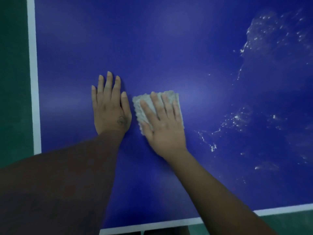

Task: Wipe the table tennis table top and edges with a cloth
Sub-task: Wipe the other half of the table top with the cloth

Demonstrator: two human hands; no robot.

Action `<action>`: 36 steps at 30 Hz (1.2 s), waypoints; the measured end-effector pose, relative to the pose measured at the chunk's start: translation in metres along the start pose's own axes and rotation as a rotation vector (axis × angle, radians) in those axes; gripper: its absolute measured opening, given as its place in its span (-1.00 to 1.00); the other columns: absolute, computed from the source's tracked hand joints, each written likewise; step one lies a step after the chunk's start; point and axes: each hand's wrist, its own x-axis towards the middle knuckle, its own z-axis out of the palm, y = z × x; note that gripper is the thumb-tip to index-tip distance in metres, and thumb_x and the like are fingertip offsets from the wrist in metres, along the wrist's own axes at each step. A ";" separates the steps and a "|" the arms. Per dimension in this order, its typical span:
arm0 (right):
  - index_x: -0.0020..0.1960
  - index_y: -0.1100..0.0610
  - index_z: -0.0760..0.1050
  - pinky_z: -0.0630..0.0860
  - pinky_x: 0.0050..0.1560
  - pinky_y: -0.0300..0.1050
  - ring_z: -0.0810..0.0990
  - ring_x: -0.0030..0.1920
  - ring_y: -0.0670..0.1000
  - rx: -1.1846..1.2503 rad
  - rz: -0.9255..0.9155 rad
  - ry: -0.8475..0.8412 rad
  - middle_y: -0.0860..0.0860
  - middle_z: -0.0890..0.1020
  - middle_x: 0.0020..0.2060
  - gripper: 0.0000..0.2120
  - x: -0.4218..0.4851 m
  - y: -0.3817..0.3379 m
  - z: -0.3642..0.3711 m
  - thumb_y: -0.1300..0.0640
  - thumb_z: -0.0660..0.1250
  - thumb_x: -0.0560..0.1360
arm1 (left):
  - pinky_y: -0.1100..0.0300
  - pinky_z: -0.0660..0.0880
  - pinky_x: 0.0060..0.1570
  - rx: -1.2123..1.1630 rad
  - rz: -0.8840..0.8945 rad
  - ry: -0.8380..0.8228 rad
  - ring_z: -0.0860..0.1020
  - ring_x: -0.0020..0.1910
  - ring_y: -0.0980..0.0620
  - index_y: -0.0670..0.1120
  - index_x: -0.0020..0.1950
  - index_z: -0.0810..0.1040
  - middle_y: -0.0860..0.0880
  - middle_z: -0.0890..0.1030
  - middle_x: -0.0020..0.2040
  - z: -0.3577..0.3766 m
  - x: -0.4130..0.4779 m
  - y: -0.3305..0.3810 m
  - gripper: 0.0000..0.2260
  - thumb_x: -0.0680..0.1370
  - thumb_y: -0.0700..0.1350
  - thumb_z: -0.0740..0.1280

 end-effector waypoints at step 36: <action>0.70 -0.06 0.24 0.09 0.66 0.31 0.05 0.72 0.15 -0.013 0.163 -0.042 0.04 0.16 0.72 -0.46 -0.145 0.037 -0.008 -0.15 0.11 0.74 | -0.22 0.00 0.71 0.087 -0.123 -0.085 0.09 0.74 -0.20 -0.16 0.70 0.28 -0.16 0.20 0.74 -0.008 -0.008 0.051 -0.49 0.74 -0.08 0.10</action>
